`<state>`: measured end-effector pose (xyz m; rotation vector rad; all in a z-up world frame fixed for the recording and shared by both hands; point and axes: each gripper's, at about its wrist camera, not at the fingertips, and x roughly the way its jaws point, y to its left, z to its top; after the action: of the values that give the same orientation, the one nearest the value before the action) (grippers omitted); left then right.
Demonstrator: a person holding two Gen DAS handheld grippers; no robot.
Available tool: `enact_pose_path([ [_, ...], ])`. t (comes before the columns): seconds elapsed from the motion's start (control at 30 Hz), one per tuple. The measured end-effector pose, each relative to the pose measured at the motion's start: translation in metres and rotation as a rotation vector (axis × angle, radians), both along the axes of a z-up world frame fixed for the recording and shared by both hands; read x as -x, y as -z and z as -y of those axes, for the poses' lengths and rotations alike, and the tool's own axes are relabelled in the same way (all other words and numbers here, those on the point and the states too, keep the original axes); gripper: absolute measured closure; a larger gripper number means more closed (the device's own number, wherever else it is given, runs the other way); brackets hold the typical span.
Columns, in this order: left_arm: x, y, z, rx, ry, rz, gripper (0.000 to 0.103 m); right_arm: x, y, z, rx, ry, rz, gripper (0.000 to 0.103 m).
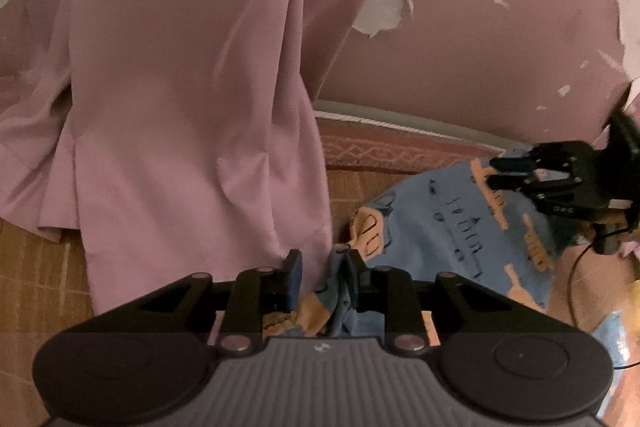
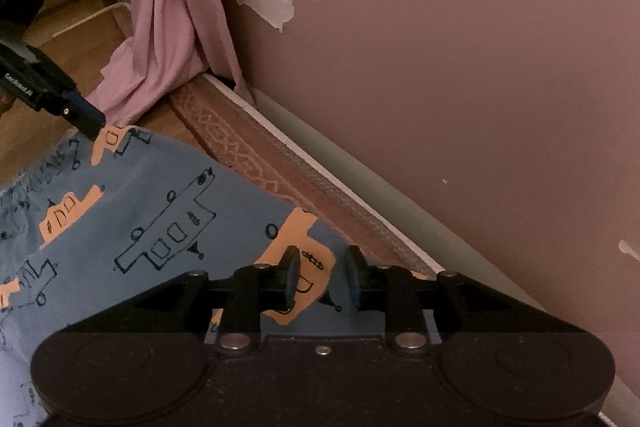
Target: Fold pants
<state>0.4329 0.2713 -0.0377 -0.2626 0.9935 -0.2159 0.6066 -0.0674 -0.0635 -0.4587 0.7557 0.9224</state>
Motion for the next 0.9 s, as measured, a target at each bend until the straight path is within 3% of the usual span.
enact_pose_path([
  [0.1,0.001,0.000,0.012,-0.079,0.014,0.010,0.100,0.003,0.000,-0.002,0.016,-0.001,0.029,0.089],
  [0.17,0.005,-0.003,0.021,-0.139,0.016,0.033,0.102,0.006,0.000,-0.002,0.022,0.007,0.048,0.101],
  [0.23,0.009,-0.008,0.026,-0.153,-0.004,0.053,0.103,0.011,-0.001,-0.002,0.029,0.015,0.075,0.103],
  [0.4,0.026,-0.019,0.041,-0.266,-0.039,0.135,0.103,0.023,-0.006,0.005,-0.007,0.047,0.135,0.103],
  [0.63,0.055,-0.036,0.059,-0.349,-0.074,0.246,0.103,0.054,-0.023,0.023,-0.048,0.068,0.256,0.103],
  [0.9,0.102,-0.065,0.083,-0.390,-0.084,0.355,0.103,0.122,-0.049,0.054,-0.068,0.074,0.427,0.103],
])
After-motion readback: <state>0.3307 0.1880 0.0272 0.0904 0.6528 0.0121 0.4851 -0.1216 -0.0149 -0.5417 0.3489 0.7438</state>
